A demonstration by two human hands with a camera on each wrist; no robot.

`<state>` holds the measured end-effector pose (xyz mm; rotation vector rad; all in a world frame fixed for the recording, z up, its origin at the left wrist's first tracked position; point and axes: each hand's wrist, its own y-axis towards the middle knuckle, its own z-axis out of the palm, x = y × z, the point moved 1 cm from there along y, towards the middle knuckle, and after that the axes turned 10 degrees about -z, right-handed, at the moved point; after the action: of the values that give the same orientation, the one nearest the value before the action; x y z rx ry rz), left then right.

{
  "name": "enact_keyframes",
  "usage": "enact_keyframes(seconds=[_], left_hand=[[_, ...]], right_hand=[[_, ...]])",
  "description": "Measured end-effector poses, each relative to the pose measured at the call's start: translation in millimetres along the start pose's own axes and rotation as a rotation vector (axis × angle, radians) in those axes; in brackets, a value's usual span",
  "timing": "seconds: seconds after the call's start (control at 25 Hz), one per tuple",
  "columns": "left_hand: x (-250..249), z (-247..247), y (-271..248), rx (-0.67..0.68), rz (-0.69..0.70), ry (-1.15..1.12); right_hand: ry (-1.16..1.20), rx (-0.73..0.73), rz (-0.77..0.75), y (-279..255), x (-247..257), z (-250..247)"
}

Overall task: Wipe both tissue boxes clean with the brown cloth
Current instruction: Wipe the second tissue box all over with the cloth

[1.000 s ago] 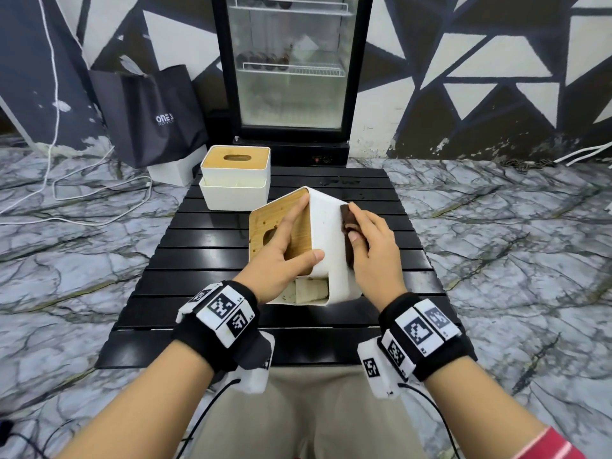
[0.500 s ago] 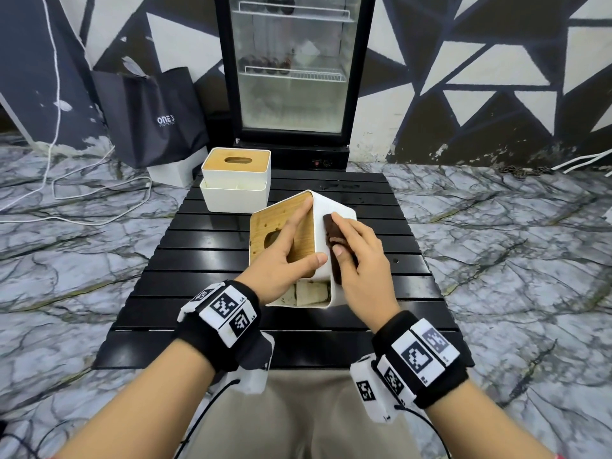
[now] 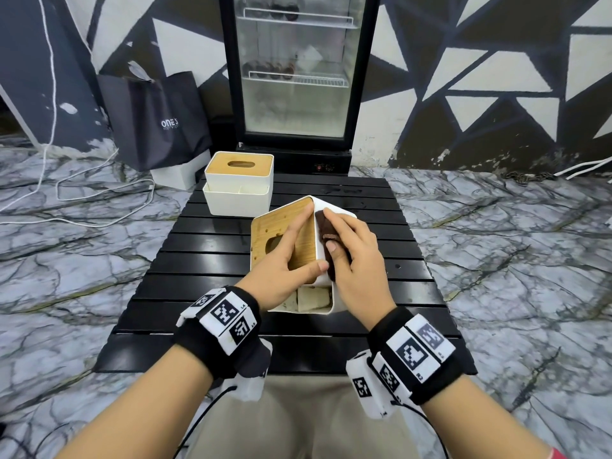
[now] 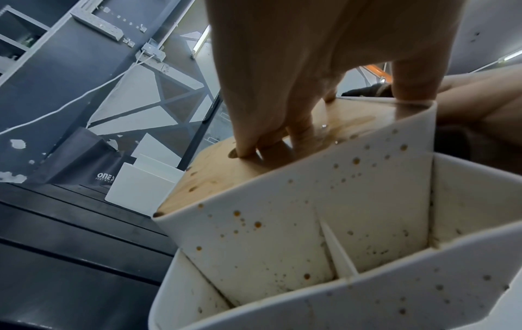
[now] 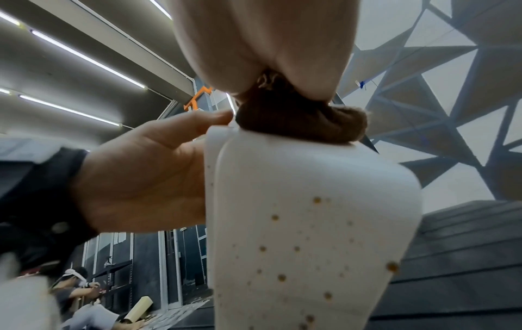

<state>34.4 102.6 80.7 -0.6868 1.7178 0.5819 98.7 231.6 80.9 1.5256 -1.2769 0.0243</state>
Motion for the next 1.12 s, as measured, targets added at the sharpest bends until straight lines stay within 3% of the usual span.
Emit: enact_keyframes(seconds=[0.32,0.48,0.68,1.12], left_hand=[[4,-4,1,-0.030,-0.033,0.010],[5,-3,3,-0.018,-0.021,0.035],[6,-7,5,-0.020,-0.043,-0.007],[10,-10,0,-0.074,-0.038,-0.138]], right_hand=[[-0.083,0.019,0.057,6,-5,-1],[-0.080,0.041,-0.011,16,-1,2],[-0.110,0.044,0.058,31,-23,-1],[-0.115,0.046,0.121,-21,-26,0]])
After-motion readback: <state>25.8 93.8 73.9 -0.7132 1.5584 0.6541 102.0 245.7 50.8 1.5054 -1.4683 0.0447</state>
